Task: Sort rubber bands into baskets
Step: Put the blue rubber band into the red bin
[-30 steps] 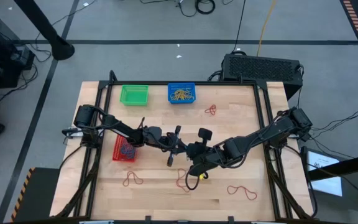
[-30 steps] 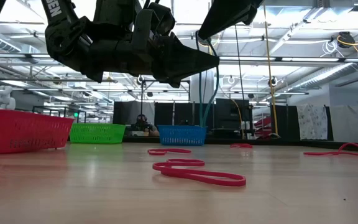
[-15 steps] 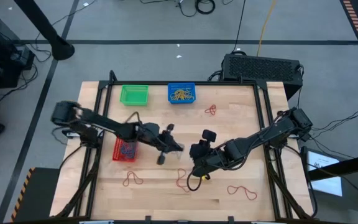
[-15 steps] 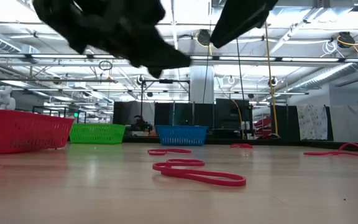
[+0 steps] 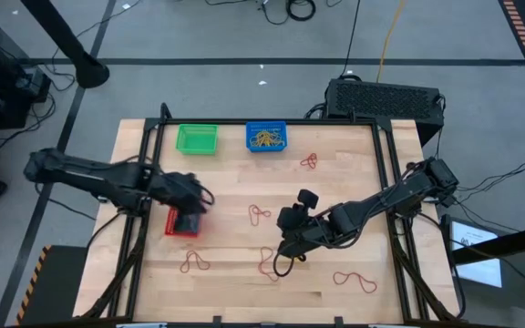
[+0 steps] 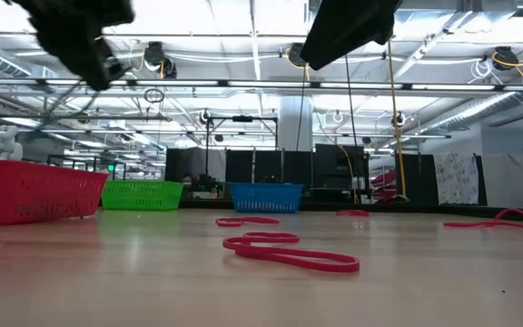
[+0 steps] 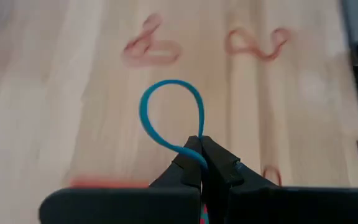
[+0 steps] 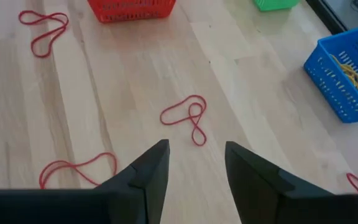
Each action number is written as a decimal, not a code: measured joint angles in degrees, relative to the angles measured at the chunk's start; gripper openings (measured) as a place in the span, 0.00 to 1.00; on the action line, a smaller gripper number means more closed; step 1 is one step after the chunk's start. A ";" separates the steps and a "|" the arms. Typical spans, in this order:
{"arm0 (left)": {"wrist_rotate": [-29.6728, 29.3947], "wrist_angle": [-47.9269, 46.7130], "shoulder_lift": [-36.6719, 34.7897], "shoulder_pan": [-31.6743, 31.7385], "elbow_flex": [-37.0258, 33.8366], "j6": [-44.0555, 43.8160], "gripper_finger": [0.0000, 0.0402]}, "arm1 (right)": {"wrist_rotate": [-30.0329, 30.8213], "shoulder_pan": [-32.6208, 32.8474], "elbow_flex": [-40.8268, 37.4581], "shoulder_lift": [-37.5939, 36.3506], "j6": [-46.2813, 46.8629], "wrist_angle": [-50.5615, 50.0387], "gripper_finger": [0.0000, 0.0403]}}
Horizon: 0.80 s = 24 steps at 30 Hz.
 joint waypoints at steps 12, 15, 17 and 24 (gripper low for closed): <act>-3.67 -12.11 -1.31 -0.31 -5.70 -18.01 0.00 | 1.14 0.35 0.00 0.00 1.45 0.08 0.37; 1.13 -11.91 0.85 -0.41 -6.25 -16.98 0.01 | 1.09 0.42 0.00 0.00 1.50 0.08 0.37; 1.11 -10.81 1.94 -0.37 -6.25 -16.11 0.05 | 1.10 0.39 0.00 0.00 1.67 0.10 0.37; -0.25 -11.91 4.20 -0.35 -6.25 -16.03 0.20 | 1.07 0.39 0.00 0.02 1.71 0.14 0.37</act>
